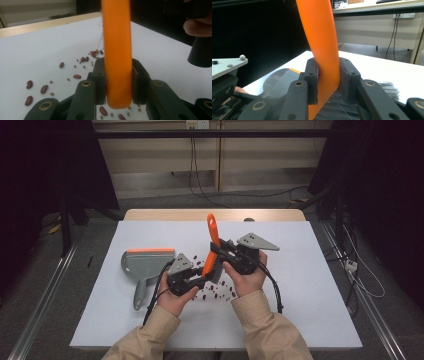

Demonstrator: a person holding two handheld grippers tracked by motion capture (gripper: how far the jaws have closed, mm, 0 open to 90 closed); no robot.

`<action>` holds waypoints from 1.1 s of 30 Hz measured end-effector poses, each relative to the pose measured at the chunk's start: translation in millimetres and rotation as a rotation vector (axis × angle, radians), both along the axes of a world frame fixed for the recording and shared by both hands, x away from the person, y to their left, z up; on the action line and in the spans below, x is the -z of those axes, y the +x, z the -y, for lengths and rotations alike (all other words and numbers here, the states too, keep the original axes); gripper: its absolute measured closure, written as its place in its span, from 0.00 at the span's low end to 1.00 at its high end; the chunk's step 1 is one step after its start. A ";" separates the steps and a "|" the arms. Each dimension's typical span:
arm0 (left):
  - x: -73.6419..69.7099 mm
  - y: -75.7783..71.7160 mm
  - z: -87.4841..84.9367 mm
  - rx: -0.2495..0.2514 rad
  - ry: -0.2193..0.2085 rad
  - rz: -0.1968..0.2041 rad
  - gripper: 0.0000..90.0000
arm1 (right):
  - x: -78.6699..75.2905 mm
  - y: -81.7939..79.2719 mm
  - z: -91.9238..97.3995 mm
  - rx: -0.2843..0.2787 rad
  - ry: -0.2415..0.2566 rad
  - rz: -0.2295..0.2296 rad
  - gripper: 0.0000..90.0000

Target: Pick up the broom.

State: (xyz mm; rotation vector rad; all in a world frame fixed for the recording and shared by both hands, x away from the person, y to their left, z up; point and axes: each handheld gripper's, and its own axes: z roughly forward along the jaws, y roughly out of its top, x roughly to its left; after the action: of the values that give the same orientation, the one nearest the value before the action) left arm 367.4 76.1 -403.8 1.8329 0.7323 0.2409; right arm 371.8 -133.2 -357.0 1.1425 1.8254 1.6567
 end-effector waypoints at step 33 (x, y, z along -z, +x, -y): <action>-8.6 -16.7 4.4 -0.141 0.042 0.192 0.78 | 17.8 3.3 -39.8 0.157 0.030 -0.139 0.28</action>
State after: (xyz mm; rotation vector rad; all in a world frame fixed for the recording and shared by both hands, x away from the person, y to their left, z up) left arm 350.7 71.7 -395.2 1.7704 0.7270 0.5205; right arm 375.1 -93.4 -374.9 1.4073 1.7475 1.5550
